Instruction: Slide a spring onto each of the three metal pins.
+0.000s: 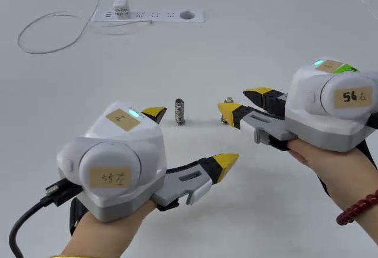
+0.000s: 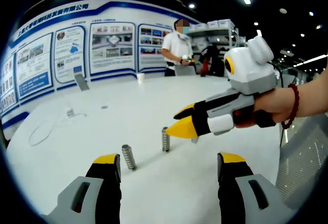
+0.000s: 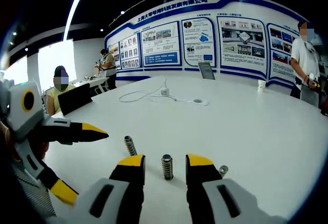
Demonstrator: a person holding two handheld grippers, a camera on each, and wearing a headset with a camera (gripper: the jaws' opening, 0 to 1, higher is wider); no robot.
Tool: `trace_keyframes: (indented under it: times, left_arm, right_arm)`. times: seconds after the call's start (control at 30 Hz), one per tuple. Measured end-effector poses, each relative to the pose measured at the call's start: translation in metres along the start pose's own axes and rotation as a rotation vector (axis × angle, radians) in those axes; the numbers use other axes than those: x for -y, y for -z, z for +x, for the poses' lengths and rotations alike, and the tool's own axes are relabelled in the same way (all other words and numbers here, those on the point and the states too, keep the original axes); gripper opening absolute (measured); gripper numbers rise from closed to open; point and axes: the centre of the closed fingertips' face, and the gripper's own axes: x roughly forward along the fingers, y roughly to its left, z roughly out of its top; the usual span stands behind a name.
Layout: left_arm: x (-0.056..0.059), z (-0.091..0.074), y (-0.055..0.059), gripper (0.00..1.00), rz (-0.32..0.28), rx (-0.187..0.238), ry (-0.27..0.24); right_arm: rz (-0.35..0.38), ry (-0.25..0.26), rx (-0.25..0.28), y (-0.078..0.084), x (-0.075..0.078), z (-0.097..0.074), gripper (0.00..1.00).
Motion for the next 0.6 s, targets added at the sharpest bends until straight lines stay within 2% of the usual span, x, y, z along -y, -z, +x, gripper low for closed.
trace_keyframes:
  times: [0.27,0.4,0.6]
  left_arm:
    - [0.002,0.0,-0.003,0.72,0.005,0.005,0.005]
    - [0.001,0.002,0.0,0.69,0.0,-0.014,0.0]
    - [0.008,0.006,-0.002,0.64,0.021,-0.017,0.031]
  right_arm:
    - [0.023,0.028,0.002,-0.002,0.008,-0.018,0.39]
    - [0.024,0.038,0.001,-0.002,0.012,-0.028,0.41]
    - [0.026,0.053,-0.013,0.002,0.021,-0.039,0.44]
